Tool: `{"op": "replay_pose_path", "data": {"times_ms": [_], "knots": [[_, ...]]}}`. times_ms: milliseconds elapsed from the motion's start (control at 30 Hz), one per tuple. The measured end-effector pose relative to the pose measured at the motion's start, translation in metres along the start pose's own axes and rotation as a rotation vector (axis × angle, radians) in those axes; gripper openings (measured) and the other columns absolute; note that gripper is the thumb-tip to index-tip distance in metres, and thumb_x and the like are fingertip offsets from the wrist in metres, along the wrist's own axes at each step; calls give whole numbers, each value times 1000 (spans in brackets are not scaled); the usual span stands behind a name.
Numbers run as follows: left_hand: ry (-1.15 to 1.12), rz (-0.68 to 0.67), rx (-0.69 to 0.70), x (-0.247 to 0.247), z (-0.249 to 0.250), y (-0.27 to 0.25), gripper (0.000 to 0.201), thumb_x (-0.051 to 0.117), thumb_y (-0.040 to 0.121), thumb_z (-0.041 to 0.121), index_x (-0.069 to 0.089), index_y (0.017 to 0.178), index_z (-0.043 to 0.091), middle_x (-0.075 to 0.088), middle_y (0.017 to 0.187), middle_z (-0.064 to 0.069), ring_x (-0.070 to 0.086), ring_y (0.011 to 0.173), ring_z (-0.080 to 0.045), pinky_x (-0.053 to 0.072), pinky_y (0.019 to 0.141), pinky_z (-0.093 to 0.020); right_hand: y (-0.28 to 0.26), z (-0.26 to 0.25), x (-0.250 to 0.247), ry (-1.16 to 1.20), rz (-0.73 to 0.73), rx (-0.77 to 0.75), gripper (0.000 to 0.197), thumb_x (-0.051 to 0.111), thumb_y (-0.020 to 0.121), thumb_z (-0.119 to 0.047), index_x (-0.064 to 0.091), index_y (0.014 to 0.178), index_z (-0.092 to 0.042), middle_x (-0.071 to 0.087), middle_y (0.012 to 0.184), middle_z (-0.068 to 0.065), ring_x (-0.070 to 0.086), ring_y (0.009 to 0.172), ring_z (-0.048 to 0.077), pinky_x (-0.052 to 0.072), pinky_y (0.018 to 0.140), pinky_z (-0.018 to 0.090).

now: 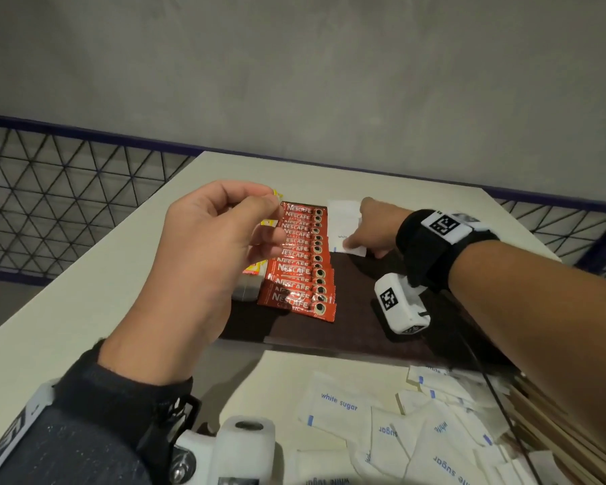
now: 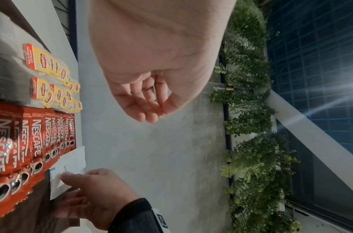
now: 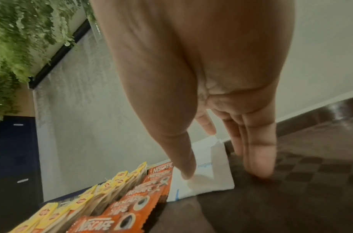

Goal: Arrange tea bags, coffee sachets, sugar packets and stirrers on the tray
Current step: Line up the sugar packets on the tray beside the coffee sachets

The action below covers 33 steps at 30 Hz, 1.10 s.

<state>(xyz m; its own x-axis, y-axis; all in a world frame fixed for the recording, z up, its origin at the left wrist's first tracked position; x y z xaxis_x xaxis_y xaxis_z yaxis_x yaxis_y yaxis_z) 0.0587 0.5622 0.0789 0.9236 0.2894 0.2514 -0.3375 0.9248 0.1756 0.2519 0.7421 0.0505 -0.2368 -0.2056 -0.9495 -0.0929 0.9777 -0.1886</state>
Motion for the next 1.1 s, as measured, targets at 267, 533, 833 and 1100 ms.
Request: {"op": "replay_pose_path", "data": {"times_ms": [267, 533, 833, 1100], "knots": [[-5, 6, 18, -5, 12, 0, 12, 68, 92, 8, 68, 83, 17, 71, 76, 0, 65, 62, -16, 53, 61, -28, -121, -34, -32, -134, -53, -412, 26, 71, 87, -49, 69, 99, -26, 74, 82, 1, 69, 67, 23, 58, 66, 37], [-27, 69, 44, -21, 18, -2, 6, 65, 89, 8, 63, 88, 14, 68, 72, 4, 65, 64, -14, 52, 62, -27, -249, -38, 40, -476, -444, -554, 89, 56, 57, -97, 44, 126, -40, 48, 108, -18, 56, 97, 7, 54, 84, 33], [11, 57, 72, -17, 18, -5, 8, 65, 90, 8, 66, 83, 13, 68, 79, 1, 67, 66, -12, 54, 64, -26, -268, -28, 66, -397, -253, -664, 56, 66, 84, -64, 45, 129, -39, 44, 117, -9, 48, 106, 12, 49, 89, 35], [-4, 34, 53, -15, 18, -5, 3, 66, 92, 11, 68, 94, 13, 71, 82, 0, 67, 65, -13, 53, 61, -26, -251, -33, 59, -4, -169, -593, 27, 81, 84, -22, 58, 96, -32, 68, 88, -11, 64, 82, 5, 55, 76, 37]]}}
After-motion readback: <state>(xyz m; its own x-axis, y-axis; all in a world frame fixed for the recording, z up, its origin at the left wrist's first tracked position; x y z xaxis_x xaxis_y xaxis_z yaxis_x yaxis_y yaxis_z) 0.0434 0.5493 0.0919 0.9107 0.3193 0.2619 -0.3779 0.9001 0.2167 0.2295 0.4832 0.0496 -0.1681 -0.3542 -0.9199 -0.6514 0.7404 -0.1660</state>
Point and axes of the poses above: each hand's wrist, its own y-axis towards the middle knuckle, its own x-axis out of the palm, z = x × y, the point moved 4 cm from there along y, towards the middle knuckle
